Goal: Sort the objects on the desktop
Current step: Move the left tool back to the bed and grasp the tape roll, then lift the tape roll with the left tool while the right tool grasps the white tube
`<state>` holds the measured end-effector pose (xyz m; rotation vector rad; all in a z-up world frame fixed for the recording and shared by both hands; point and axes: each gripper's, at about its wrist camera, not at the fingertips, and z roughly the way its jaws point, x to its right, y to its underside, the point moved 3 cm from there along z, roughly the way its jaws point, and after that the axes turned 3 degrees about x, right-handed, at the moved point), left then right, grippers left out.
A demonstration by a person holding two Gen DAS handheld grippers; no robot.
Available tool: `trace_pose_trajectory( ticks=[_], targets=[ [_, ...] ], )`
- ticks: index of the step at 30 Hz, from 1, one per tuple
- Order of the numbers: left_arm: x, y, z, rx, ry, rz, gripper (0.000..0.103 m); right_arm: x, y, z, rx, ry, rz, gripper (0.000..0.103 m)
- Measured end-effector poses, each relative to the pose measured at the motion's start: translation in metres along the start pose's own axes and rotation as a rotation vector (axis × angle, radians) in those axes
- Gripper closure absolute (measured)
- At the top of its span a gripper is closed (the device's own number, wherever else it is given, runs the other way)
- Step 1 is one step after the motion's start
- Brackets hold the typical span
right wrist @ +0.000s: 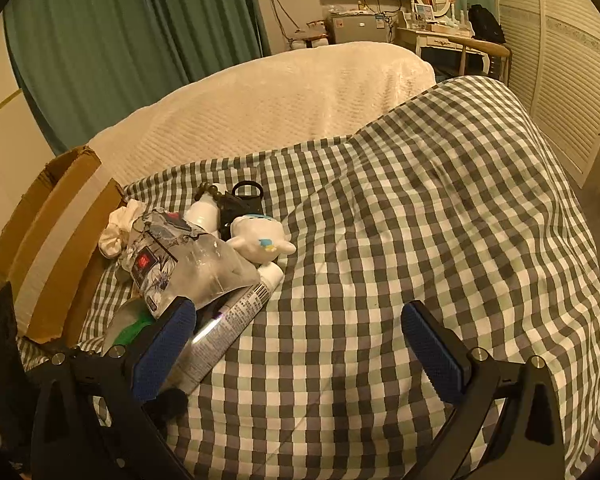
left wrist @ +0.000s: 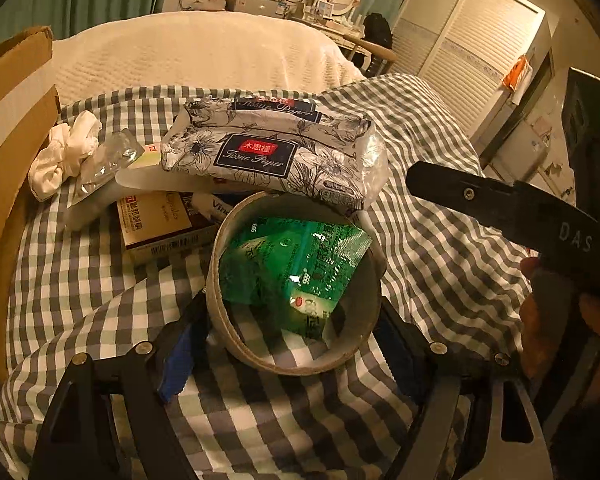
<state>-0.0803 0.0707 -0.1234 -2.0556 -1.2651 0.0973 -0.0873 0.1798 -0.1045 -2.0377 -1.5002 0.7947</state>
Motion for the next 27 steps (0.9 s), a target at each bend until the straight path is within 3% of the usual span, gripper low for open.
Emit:
trace_pose_trajectory(
  ticks=[6,13,21,27],
  targets=[
    [0.000,0.003,-0.002,-0.011,0.006,0.027,0.023,-0.002,0.001,0.001,-0.010,-0.028,0.015,0.000],
    [-0.007,0.003,-0.014,-0.006,-0.022,0.036,0.024,0.001,0.009,0.015,-0.065,0.006,0.034,0.000],
    [-0.013,-0.006,-0.022,0.026,-0.044,0.024,0.024,-0.009,0.011,0.039,-0.124,-0.100,0.126,0.000],
    [-0.026,-0.008,-0.032,0.048,-0.066,-0.001,0.024,-0.020,0.017,0.055,-0.145,-0.082,0.095,0.016]
  ],
)
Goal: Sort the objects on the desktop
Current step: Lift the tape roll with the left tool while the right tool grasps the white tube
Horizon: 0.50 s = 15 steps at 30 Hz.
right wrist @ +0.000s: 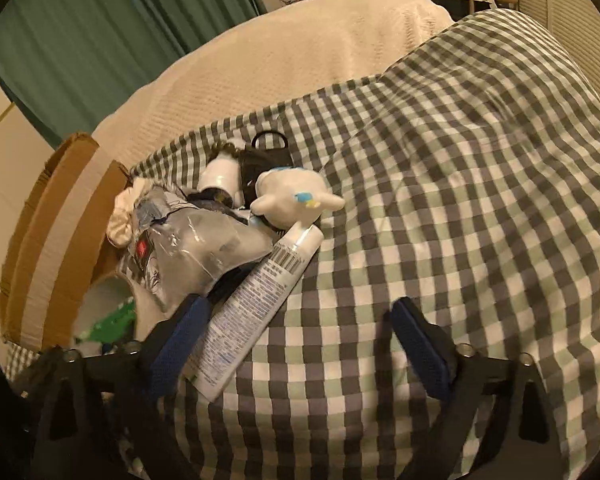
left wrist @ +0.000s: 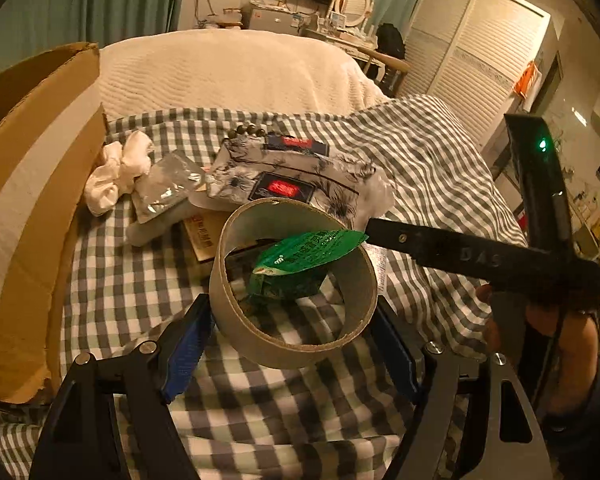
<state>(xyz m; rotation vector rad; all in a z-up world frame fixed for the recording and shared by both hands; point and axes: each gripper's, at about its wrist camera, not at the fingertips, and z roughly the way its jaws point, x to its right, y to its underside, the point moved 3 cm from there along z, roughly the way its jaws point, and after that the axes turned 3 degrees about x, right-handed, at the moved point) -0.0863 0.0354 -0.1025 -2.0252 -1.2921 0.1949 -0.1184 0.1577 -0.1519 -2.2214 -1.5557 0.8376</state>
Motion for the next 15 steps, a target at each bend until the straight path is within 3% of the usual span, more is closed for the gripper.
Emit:
trace_pose_trajectory(
  ticks=[4,5,8,10,15],
  targets=[
    [-0.005,-0.003,-0.001,0.011,0.005,-0.019,0.024,-0.003,-0.002,0.009,0.010,0.006,-0.017,0.024],
    [-0.006,-0.003,0.000,0.014,0.007,-0.023,0.024,-0.007,-0.002,0.012,0.022,0.023,-0.041,0.029],
    [-0.011,-0.005,-0.001,0.024,0.012,-0.039,0.024,-0.015,-0.001,0.015,0.047,0.079,-0.131,0.058],
    [-0.012,-0.007,-0.004,0.041,0.019,-0.044,0.024,-0.014,0.001,0.011,0.057,0.069,-0.140,0.063],
    [-0.009,-0.011,-0.013,0.077,0.026,-0.031,0.024,-0.005,0.009,-0.008,0.073,0.087,-0.167,0.085]
  ],
)
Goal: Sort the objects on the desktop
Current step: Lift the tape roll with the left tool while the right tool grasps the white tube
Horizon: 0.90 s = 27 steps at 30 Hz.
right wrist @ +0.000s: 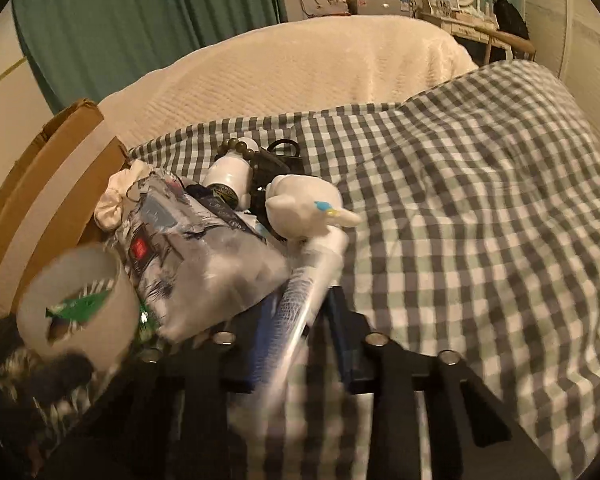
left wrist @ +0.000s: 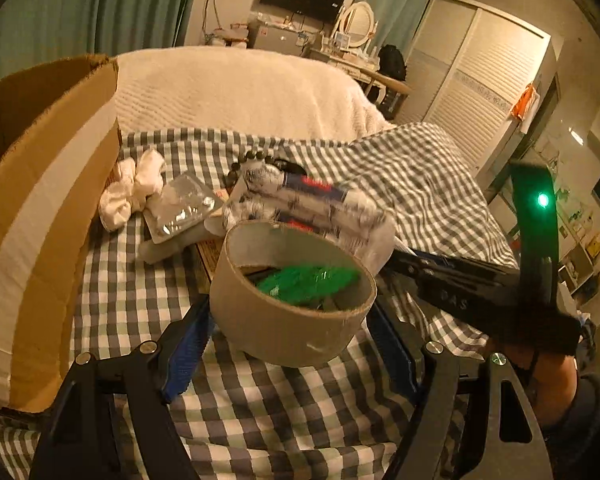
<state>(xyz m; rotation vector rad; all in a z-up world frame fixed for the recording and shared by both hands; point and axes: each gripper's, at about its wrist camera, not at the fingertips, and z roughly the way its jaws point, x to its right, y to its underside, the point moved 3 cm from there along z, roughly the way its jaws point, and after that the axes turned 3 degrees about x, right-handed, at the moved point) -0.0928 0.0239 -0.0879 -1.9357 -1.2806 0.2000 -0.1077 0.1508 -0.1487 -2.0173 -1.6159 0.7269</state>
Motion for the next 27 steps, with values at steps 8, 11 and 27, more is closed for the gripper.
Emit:
trace_pose_trajectory(
  ticks=[8,11,27],
  targets=[
    [-0.003,0.006,0.014,-0.039,-0.008,0.031,0.038,0.000,0.004,-0.013,-0.004,0.013,-0.030,0.086],
    [-0.006,0.006,0.017,-0.052,-0.013,0.014,0.028,-0.001,0.007,-0.012,-0.013,0.010,-0.030,0.086],
    [-0.028,0.005,0.024,-0.060,-0.025,-0.089,0.038,-0.002,0.011,-0.006,-0.037,0.008,-0.039,0.084]
  ],
)
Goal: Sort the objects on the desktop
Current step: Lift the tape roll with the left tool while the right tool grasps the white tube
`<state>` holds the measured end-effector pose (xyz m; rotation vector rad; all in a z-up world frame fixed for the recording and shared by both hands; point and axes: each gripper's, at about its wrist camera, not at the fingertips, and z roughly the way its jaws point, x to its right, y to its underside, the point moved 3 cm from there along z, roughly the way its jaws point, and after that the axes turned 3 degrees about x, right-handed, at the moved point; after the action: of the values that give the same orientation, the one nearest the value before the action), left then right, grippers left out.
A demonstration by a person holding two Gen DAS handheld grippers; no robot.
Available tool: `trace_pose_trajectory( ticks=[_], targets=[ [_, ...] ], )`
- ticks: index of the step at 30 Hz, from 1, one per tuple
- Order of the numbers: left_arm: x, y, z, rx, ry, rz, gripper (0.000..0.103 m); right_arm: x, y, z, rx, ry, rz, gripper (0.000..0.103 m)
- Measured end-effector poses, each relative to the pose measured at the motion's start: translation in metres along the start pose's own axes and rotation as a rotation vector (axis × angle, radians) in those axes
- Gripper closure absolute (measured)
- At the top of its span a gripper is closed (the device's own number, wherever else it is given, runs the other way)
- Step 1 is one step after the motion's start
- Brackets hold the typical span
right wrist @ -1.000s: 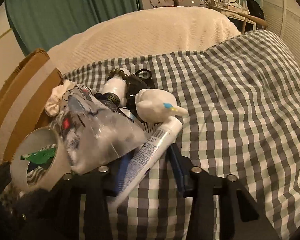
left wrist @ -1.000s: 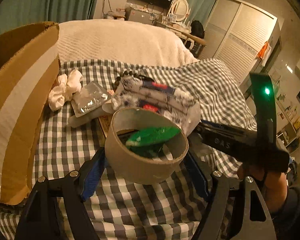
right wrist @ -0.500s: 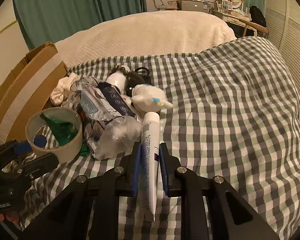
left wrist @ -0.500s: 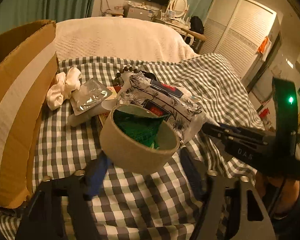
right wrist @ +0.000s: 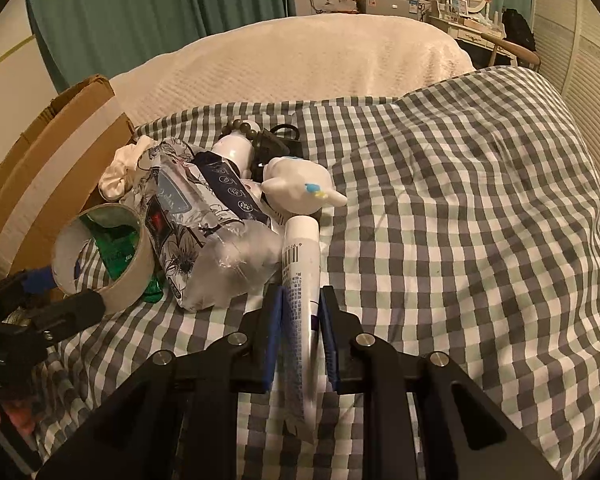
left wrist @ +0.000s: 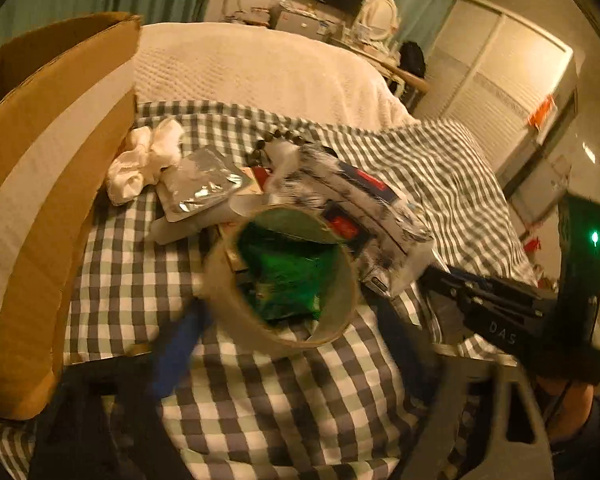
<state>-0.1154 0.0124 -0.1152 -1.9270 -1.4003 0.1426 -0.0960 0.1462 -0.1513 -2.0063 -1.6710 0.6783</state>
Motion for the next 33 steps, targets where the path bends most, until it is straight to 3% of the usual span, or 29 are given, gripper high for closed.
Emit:
trace_pose_trajectory(
  ticks=[2,4,5,7,12,17,20,21,22,28,32,33],
  targets=[
    [-0.008,-0.002,0.000,-0.009,0.004,-0.033,0.043,0.000,0.000,0.000,-0.001,0.002,-0.001,0.083],
    [-0.012,-0.003,-0.004,0.005,0.003,-0.051,0.057,0.000,0.001,0.000,-0.002,0.003,-0.002,0.083],
    [-0.013,-0.004,-0.007,0.017,-0.001,-0.047,0.070,-0.001,0.001,0.000,-0.002,0.004,-0.003,0.083],
    [-0.012,-0.007,-0.013,0.048,0.006,-0.040,0.080,-0.001,0.001,0.000,0.000,0.007,-0.006,0.083],
    [-0.006,-0.008,-0.015,0.056,0.042,-0.023,0.082,-0.004,0.001,-0.001,0.002,0.004,-0.016,0.083],
    [-0.008,-0.004,-0.004,0.032,0.004,-0.015,0.082,-0.004,0.000,0.000,0.001,0.005,-0.017,0.083],
    [-0.012,-0.002,0.000,0.028,-0.011,-0.026,0.091,-0.004,0.001,-0.001,0.001,0.004,-0.021,0.083],
    [-0.012,-0.002,-0.002,0.038,-0.003,-0.027,0.099,-0.004,0.001,-0.001,0.002,0.004,-0.021,0.083],
    [-0.011,-0.004,-0.007,0.059,0.011,-0.028,0.100,-0.004,0.001,-0.002,0.003,0.003,-0.022,0.083],
    [-0.004,-0.014,-0.033,0.163,0.086,-0.029,0.100,-0.002,-0.001,-0.005,0.015,-0.007,-0.009,0.083],
    [-0.001,-0.018,-0.042,0.204,0.083,-0.013,0.100,-0.002,-0.007,-0.017,0.051,-0.018,0.005,0.086],
    [0.000,-0.018,-0.044,0.208,0.081,-0.008,0.100,-0.002,-0.009,-0.020,0.057,-0.016,-0.001,0.091]
  ],
)
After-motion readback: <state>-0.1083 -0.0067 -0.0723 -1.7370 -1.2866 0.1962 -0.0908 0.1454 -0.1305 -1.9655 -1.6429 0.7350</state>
